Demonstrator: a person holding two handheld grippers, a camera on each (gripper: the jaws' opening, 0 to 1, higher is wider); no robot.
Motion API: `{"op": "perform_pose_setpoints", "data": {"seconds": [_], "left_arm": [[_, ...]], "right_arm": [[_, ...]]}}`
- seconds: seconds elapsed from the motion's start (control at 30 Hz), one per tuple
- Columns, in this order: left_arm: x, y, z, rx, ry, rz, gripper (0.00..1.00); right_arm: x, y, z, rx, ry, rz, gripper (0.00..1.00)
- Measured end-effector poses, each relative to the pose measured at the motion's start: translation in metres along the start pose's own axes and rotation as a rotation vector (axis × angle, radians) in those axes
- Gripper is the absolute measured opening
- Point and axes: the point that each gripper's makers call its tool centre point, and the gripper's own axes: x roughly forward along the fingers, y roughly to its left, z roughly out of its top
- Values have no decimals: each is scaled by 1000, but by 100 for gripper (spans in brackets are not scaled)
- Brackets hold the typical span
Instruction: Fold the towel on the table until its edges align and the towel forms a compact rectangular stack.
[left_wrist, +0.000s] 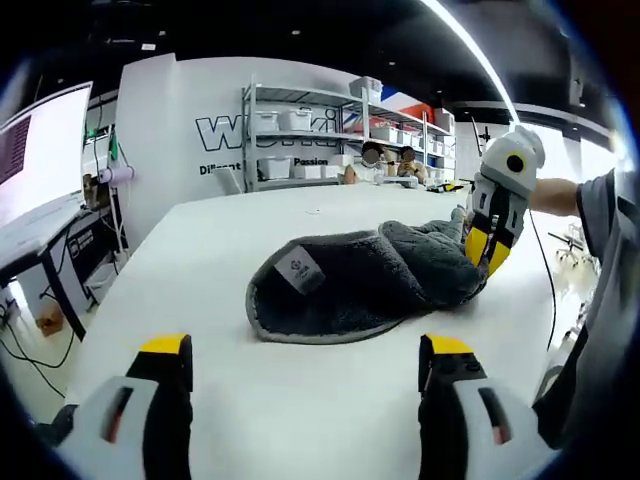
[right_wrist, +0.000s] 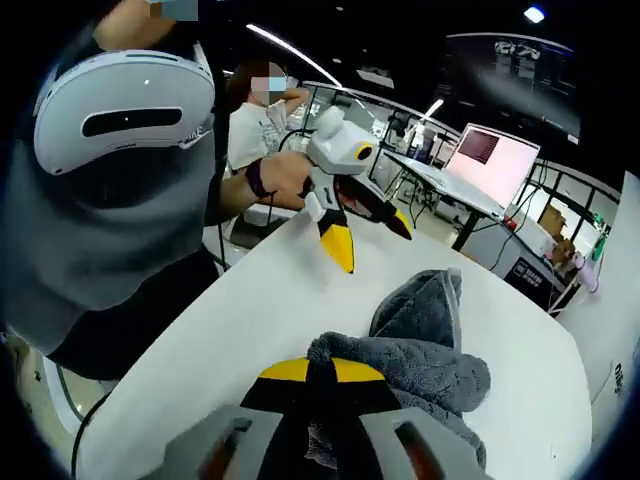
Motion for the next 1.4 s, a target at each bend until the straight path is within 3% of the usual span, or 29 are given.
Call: {"op": "perform_pose_setpoints", "data": {"seconds": [0.57, 0.87, 1.0, 1.17, 1.4], "left_arm": [[2, -2, 0, -1, 1, -7, 99], [1, -2, 1, 0, -1, -5, 99], [2, -3, 0, 0, 1, -9, 99], [2, -3, 0, 0, -2, -10, 99], [3, -3, 1, 1, -2, -16, 99]], "right_arm": [[-2, 2, -6, 11, 24, -2, 6], [-11, -3, -4, 35, 15, -39, 9], [-20, -9, -4, 59, 1, -84, 12], [-33, -19, -3, 122, -33, -158, 24], [-58, -33, -1, 223, -113, -285, 32]]}}
